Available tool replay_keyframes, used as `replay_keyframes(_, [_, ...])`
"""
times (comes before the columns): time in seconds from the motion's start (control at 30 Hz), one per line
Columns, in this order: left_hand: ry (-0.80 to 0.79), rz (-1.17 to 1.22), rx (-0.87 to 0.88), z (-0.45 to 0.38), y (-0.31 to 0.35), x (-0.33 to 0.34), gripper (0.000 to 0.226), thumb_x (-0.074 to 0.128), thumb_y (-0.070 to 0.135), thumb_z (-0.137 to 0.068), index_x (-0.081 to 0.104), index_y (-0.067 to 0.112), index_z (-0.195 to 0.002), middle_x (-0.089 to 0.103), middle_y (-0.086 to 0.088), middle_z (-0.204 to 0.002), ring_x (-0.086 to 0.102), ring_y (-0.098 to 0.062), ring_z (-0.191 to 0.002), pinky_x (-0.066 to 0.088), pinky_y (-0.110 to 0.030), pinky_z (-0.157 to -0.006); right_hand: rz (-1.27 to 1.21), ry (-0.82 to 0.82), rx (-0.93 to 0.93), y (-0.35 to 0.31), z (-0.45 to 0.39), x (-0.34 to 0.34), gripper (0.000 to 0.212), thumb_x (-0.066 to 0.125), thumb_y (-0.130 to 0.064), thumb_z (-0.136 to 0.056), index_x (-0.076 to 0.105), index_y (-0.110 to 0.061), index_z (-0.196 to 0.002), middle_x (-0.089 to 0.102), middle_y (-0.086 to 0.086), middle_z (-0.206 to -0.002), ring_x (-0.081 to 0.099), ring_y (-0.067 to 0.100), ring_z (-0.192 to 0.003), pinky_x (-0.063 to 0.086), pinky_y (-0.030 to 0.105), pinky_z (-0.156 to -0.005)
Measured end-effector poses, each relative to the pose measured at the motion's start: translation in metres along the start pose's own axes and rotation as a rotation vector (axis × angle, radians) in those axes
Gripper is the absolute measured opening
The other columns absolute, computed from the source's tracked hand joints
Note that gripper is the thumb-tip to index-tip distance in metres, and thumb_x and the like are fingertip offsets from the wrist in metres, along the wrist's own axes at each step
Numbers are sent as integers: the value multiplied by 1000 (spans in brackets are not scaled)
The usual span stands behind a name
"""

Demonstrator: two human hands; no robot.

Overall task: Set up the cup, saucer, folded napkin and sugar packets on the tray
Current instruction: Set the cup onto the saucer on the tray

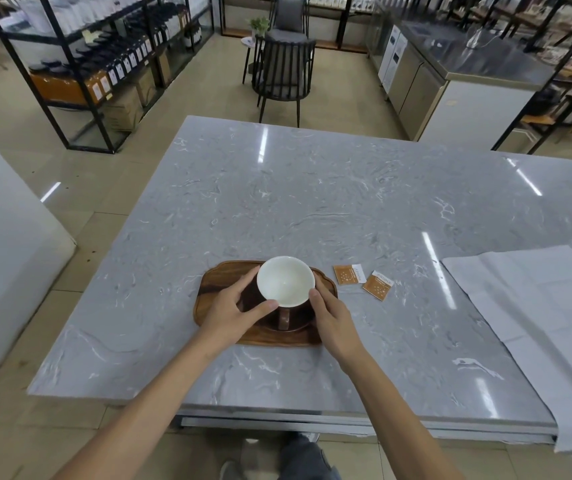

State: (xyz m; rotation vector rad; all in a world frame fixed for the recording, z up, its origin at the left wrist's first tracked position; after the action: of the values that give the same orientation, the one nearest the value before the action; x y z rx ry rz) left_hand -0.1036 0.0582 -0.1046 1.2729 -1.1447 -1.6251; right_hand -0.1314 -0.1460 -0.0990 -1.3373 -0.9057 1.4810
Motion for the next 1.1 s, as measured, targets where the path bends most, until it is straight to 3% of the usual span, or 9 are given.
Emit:
replay_keyframes(0.17, [13, 8, -14, 1, -1, 0, 69, 82, 47, -76, 46, 67, -132, 54, 46, -129, 42, 27, -123, 36, -9, -99, 17, -16, 16, 1, -2, 0, 44, 37, -44, -109, 45, -38, -151, 58, -9, -146, 49, 13, -137, 42, 38, -117])
replay_keyframes(0.27, [39, 12, -28, 1, -5, 2, 79, 83, 46, -77, 43, 49, -146, 52, 32, -142, 43, 12, -132, 38, -24, -112, -2, -22, 16, 1, -2, 0, 43, 38, -44, -109, 46, -39, -151, 57, -13, -147, 48, 11, -138, 41, 32, -116])
replay_keyframes(0.33, [43, 8, -36, 2, -5, 3, 83, 82, 46, -78, 42, 43, -150, 49, 20, -151, 40, -1, -140, 36, -32, -117, -3, -24, 24, 1, -2, 0, 43, 37, -46, -108, 46, -40, -150, 57, -13, -146, 48, 11, -137, 43, 36, -116])
replay_keyframes(0.43, [28, 29, -45, 3, -4, 3, 87, 81, 53, -74, 41, 44, -150, 49, 21, -150, 39, 0, -140, 36, -34, -118, 5, -15, 38, 2, -1, 1, 44, 36, -49, -107, 46, -42, -149, 58, -13, -143, 51, 12, -134, 46, 44, -114])
replay_keyframes(0.67, [6, 15, -60, 2, -6, 3, 92, 75, 64, -71, 34, 49, -151, 44, 18, -156, 26, -9, -152, 29, -45, -124, 20, -8, 24, 0, 0, 3, 43, 36, -50, -107, 43, -47, -149, 56, -20, -141, 50, 11, -133, 46, 47, -113])
replay_keyframes(0.9, [-3, -29, -39, 3, 2, -2, 87, 74, 60, -68, 42, 45, -148, 51, 27, -145, 39, 0, -141, 36, -37, -119, -29, -41, 42, -5, 1, 0, 44, 38, -49, -107, 42, -45, -151, 48, -14, -154, 40, 14, -145, 38, 50, -119])
replay_keyframes(0.97, [23, -80, -56, 1, 7, -9, 89, 70, 65, -67, 43, 41, -148, 50, 22, -149, 40, -5, -141, 36, -34, -114, -14, -52, 53, -7, 2, -4, 47, 38, -50, -107, 39, -43, -153, 44, -13, -158, 37, 16, -148, 35, 50, -121])
replay_keyframes(1.03, [62, -183, -30, -1, 17, -15, 91, 62, 70, -70, 41, 35, -151, 45, 12, -155, 37, -12, -146, 34, -36, -115, 37, -46, 39, -7, 5, -13, 49, 40, -48, -107, 38, -38, -155, 43, -12, -160, 37, 15, -148, 34, 45, -122])
replay_keyframes(1.1, [93, -341, 113, -5, 36, -15, 87, 55, 69, -76, 39, 31, -152, 40, 9, -159, 26, -14, -152, 28, -40, -119, 94, -10, 9, -6, 8, -27, 50, 45, -43, -106, 40, -33, -155, 47, -11, -157, 41, 10, -145, 35, 32, -119])
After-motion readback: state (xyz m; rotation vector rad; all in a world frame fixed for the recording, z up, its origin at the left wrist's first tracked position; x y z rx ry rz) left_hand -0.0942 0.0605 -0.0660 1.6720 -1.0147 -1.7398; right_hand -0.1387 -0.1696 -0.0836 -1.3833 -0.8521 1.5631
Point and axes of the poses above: each hand's wrist, its own z-axis away from the middle knuckle, its own x-axis out of the palm, y = z × x, the point moved 5 cm from there along -z, towards the middle knuckle
